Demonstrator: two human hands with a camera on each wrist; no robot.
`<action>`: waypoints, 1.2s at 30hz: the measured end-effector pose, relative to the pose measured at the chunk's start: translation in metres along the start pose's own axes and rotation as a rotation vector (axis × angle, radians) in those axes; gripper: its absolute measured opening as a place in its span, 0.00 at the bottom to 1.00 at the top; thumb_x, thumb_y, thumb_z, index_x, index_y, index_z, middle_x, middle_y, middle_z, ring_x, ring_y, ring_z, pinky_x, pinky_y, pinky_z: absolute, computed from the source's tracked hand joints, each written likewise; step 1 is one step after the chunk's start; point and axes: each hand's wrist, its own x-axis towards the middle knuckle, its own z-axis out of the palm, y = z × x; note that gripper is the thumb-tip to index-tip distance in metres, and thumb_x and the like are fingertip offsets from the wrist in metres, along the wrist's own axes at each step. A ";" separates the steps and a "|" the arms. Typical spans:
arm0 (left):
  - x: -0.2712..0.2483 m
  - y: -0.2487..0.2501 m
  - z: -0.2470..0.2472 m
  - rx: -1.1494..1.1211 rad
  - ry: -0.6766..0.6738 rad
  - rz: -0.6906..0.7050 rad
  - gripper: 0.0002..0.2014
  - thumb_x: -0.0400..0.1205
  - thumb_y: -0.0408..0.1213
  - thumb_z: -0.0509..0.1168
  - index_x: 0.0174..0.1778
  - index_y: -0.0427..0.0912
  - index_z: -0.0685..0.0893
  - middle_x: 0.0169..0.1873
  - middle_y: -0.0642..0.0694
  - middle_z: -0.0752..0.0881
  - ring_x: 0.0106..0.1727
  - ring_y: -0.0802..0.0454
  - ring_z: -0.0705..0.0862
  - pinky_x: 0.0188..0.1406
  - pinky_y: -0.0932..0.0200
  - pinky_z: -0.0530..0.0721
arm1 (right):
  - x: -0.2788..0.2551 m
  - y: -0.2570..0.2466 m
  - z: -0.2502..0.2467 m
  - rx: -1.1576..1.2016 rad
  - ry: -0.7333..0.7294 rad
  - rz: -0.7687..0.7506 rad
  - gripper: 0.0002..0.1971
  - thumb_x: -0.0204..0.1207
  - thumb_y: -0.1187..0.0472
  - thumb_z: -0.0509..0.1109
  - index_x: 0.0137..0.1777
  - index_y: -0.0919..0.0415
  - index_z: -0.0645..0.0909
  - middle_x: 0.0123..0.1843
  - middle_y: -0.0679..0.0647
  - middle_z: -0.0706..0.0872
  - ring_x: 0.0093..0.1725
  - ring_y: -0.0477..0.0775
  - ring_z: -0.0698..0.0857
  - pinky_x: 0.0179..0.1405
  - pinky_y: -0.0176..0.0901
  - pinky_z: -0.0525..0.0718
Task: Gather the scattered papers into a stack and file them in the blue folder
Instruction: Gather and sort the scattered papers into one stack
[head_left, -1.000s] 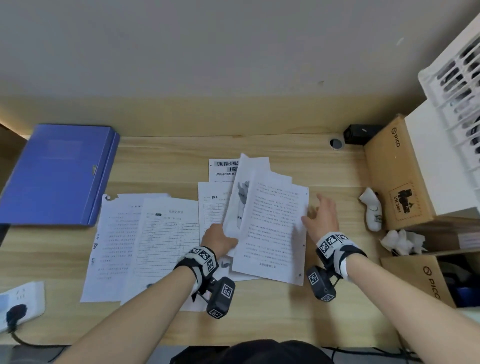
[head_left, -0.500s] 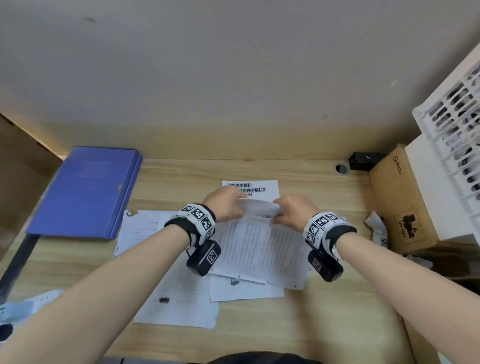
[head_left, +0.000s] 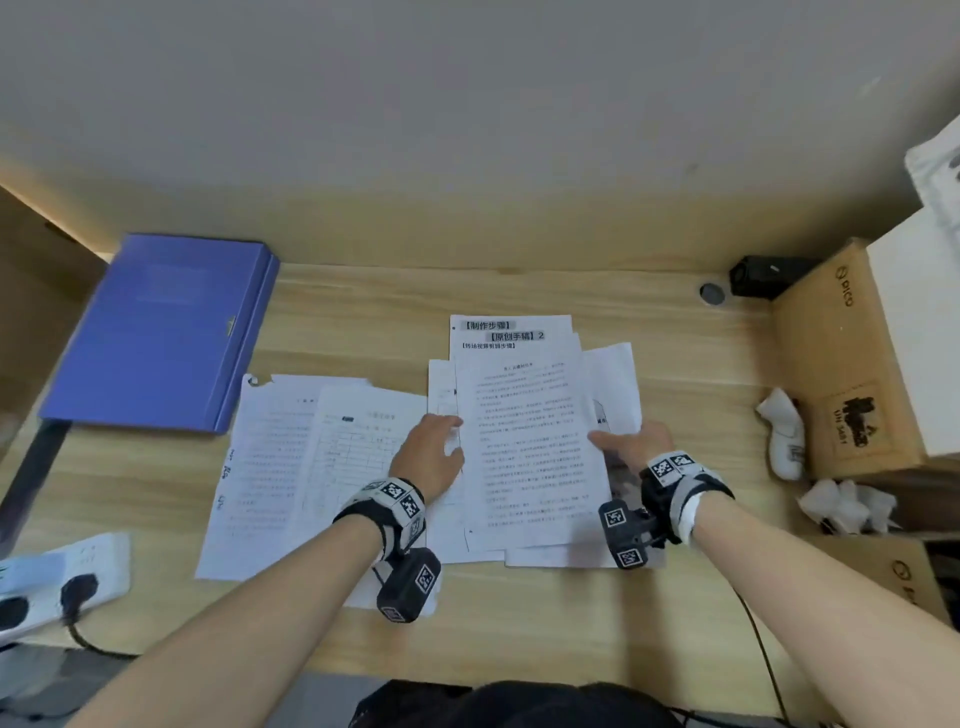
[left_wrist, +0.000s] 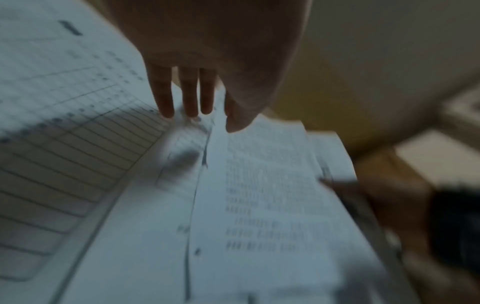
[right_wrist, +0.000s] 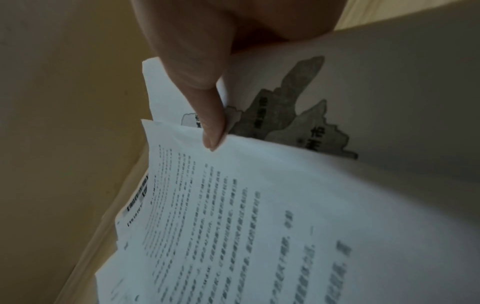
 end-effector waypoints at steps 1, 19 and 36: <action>-0.003 -0.001 0.007 0.090 -0.062 0.065 0.25 0.84 0.39 0.60 0.80 0.47 0.69 0.80 0.46 0.67 0.80 0.44 0.67 0.74 0.49 0.72 | 0.003 0.002 0.005 -0.005 0.007 -0.010 0.10 0.66 0.63 0.83 0.42 0.65 0.85 0.38 0.59 0.90 0.36 0.61 0.90 0.37 0.53 0.91; -0.002 0.012 0.005 0.715 -0.404 0.120 0.29 0.85 0.37 0.54 0.84 0.54 0.60 0.86 0.45 0.48 0.85 0.41 0.50 0.75 0.39 0.69 | 0.015 -0.083 -0.084 -0.118 0.411 -0.281 0.17 0.76 0.58 0.72 0.58 0.71 0.84 0.53 0.61 0.87 0.52 0.62 0.87 0.50 0.50 0.83; 0.020 -0.003 -0.001 0.053 -0.090 0.026 0.22 0.84 0.35 0.59 0.76 0.41 0.75 0.75 0.44 0.70 0.76 0.44 0.70 0.74 0.53 0.69 | 0.017 -0.038 0.006 -0.074 0.075 -0.170 0.16 0.76 0.59 0.74 0.59 0.68 0.82 0.46 0.61 0.90 0.41 0.61 0.91 0.38 0.55 0.92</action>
